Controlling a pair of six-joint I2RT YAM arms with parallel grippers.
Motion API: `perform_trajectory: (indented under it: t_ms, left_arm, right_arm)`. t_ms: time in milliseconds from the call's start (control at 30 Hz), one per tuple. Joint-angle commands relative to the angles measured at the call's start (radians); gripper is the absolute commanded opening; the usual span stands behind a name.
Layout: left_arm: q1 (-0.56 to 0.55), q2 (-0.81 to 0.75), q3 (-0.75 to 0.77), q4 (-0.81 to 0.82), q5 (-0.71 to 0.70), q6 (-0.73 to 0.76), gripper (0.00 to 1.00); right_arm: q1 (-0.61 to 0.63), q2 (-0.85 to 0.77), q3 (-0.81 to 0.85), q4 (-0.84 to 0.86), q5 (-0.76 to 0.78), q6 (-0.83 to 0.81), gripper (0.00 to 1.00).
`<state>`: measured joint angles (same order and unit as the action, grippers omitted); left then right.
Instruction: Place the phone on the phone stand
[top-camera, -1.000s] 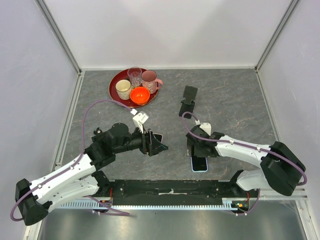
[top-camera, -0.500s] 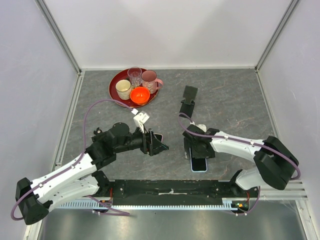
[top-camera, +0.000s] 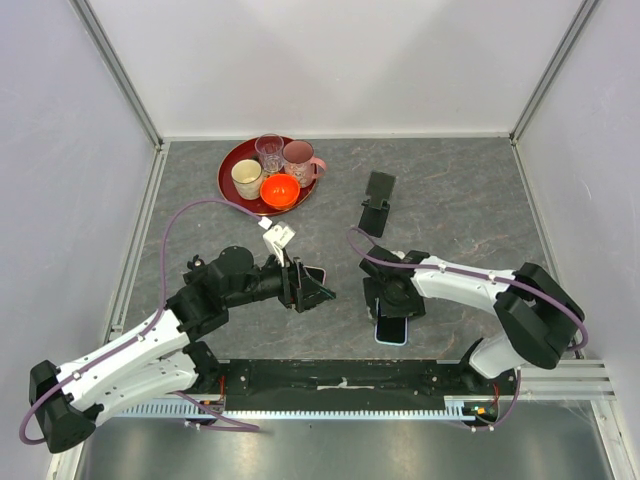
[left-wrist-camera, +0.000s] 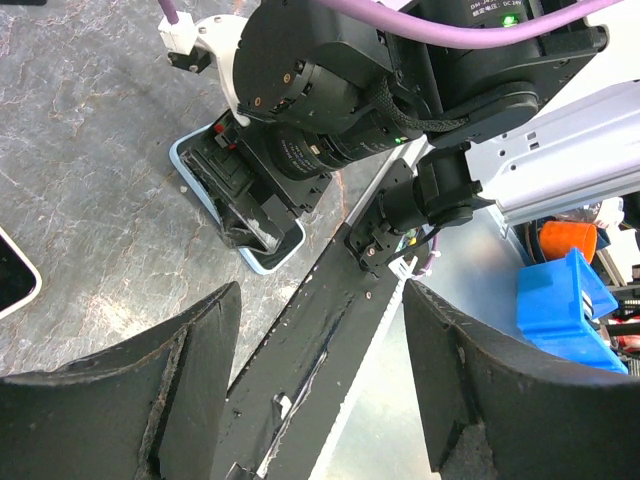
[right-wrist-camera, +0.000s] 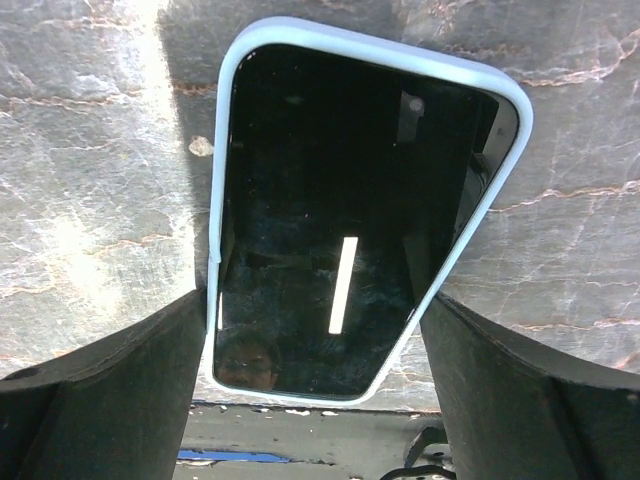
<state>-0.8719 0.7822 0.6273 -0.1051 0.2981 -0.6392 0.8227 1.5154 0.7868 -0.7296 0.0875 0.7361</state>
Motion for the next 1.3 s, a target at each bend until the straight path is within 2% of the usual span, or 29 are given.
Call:
perform_trajectory:
  t_ms: [0, 67, 133, 167, 200, 267, 300, 367, 400, 500, 867, 1133, 1267]
  left_arm:
    - [-0.001, -0.006, 0.029, 0.015, 0.004, -0.014, 0.72]
    - [0.001, -0.004, 0.031, 0.008, 0.007, -0.014, 0.72]
    - [0.001, -0.006, 0.034, 0.008, 0.009, -0.014, 0.72]
    - [-0.001, -0.008, 0.034, 0.008, 0.01, -0.014, 0.72]
    - [-0.001, -0.006, 0.035, 0.01, 0.007, -0.013, 0.72]
    - [-0.001, -0.003, 0.034, 0.011, 0.007, -0.008, 0.72]
    - [0.001, -0.003, 0.031, 0.012, 0.006, -0.007, 0.72]
    - [-0.001, -0.003, 0.032, 0.01, 0.006, -0.007, 0.72]
    - [-0.001, -0.004, 0.034, 0.007, 0.009, -0.008, 0.72]
    - [-0.001, -0.017, 0.034, 0.005, 0.001, -0.011, 0.72]
    - [-0.001, -0.02, 0.025, 0.005, -0.005, -0.013, 0.72]
    - [-0.001, 0.003, 0.029, 0.01, 0.012, -0.017, 0.72]
    - [-0.001, 0.006, 0.019, 0.015, 0.012, -0.022, 0.72]
  right_arm:
    - [0.016, 0.062, -0.104, 0.051, -0.052, 0.112, 0.89]
    - [0.018, 0.049, -0.126, 0.074, -0.043, 0.135, 0.85]
    - [0.016, 0.04, -0.133, 0.091, -0.04, 0.16, 0.77]
    - [0.016, 0.035, -0.136, 0.094, -0.037, 0.169, 0.71]
    - [0.016, 0.029, -0.142, 0.098, -0.023, 0.184, 0.58]
    - [0.018, 0.025, -0.156, 0.117, -0.015, 0.192, 0.48]
    - [0.016, 0.02, -0.159, 0.121, -0.009, 0.2, 0.38]
    - [0.018, 0.012, -0.169, 0.131, -0.003, 0.215, 0.26]
    - [0.016, -0.003, -0.172, 0.14, -0.005, 0.218, 0.16]
    - [0.016, -0.055, -0.189, 0.165, 0.006, 0.233, 0.0]
    - [0.018, -0.288, -0.201, 0.263, 0.149, 0.171, 0.0]
    - [0.016, -0.365, -0.211, 0.36, 0.181, 0.175, 0.0]
    - [0.016, -0.315, -0.173, 0.345, 0.167, 0.175, 0.0]
